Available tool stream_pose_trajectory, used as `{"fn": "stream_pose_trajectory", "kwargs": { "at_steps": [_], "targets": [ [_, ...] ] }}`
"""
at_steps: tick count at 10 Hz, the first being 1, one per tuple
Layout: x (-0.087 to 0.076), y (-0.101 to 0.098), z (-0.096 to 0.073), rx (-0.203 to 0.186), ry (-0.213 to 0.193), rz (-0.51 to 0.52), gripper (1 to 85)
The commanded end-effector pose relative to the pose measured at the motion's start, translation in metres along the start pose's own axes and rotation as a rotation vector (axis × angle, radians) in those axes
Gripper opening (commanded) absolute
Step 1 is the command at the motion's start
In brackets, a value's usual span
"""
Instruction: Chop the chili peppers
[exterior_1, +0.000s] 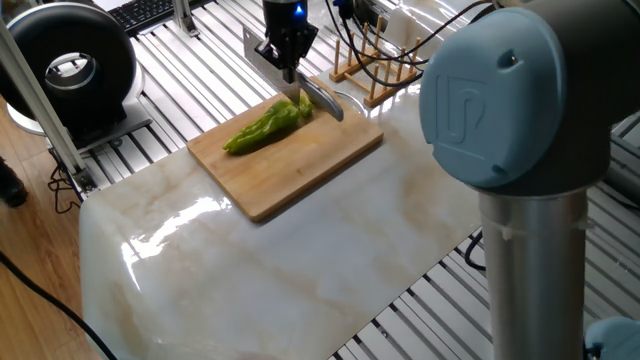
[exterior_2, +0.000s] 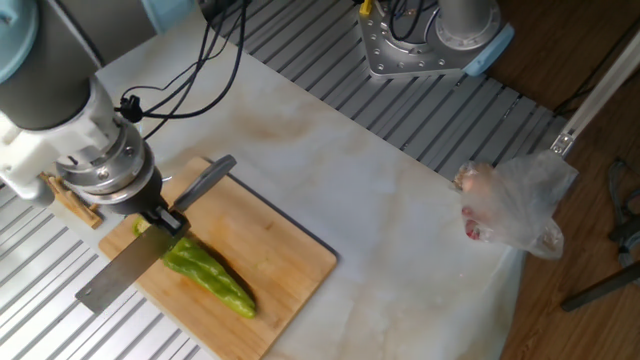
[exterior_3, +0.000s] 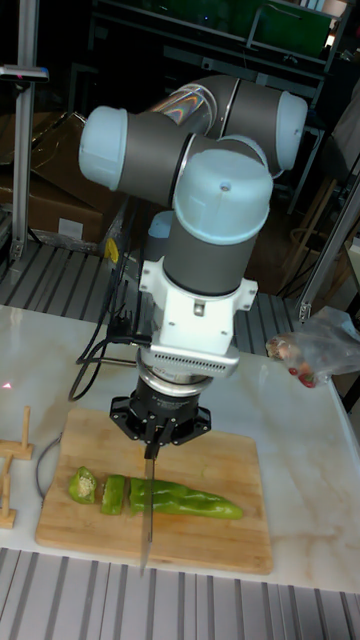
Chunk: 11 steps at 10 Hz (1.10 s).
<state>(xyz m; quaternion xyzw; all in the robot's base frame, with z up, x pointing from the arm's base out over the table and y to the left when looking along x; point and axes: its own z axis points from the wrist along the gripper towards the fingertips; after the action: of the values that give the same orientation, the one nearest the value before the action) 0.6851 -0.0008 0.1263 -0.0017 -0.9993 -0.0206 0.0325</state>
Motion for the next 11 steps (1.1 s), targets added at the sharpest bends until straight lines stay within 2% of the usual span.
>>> {"fn": "stream_pose_trajectory", "kwargs": {
  "at_steps": [1, 2, 3, 4, 7, 11],
  "targets": [
    [0.0, 0.013, -0.004, -0.028, 0.005, 0.004, 1.3],
    [0.003, 0.01, -0.001, -0.036, 0.011, -0.007, 1.3],
    [0.006, 0.014, 0.005, -0.076, 0.012, -0.016, 1.3],
    [0.009, 0.015, 0.013, -0.084, 0.009, -0.024, 1.3],
    [0.009, 0.011, 0.026, -0.004, -0.005, -0.028, 1.3],
    [0.012, 0.015, 0.028, -0.004, 0.0, -0.05, 1.3]
  ]
}}
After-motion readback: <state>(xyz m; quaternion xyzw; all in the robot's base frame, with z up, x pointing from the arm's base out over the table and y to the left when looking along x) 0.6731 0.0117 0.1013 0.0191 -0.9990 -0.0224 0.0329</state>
